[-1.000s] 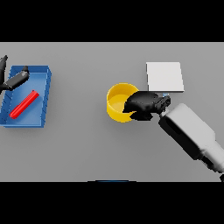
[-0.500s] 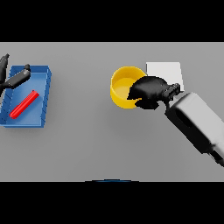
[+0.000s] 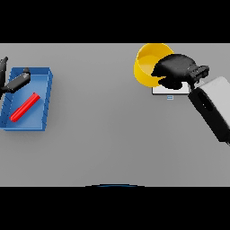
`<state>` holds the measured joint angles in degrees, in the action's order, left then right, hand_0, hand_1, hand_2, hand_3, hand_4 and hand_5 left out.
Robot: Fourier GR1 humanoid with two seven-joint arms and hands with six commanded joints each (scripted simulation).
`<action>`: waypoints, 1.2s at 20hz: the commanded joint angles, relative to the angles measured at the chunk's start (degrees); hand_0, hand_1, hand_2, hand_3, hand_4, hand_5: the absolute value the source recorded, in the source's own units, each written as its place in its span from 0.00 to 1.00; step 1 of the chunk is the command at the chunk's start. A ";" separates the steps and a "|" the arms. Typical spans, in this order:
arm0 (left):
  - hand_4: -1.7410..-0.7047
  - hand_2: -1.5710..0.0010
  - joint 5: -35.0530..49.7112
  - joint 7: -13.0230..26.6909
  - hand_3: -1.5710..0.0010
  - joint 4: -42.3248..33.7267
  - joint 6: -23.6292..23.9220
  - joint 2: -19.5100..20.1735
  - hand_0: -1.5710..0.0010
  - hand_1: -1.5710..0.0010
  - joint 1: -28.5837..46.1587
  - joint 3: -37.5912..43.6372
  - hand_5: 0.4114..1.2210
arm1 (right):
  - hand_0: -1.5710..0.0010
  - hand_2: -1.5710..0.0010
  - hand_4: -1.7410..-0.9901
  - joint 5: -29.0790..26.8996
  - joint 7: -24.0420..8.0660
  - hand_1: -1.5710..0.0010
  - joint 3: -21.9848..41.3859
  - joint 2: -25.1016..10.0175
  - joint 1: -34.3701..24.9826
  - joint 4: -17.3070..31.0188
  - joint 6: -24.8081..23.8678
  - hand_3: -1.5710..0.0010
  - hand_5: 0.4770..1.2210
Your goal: Pick up the red beaker and tilt it to pour out 1 green nut into yellow bowl. Pick up the yellow bowl and place it on the metallic measuring scale.
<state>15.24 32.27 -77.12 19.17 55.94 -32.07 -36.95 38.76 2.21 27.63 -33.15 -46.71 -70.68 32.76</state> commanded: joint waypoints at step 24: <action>0.90 1.00 0.18 2.38 1.00 0.26 0.00 -0.02 1.00 1.00 -0.85 -0.42 0.40 | 0.03 0.00 0.02 1.36 7.53 0.11 0.55 5.38 -6.69 37.67 -16.91 0.16 1.00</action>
<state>15.43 34.58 -76.87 19.14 55.90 -32.91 -37.38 40.05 9.82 28.19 -27.79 -53.39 -33.00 15.89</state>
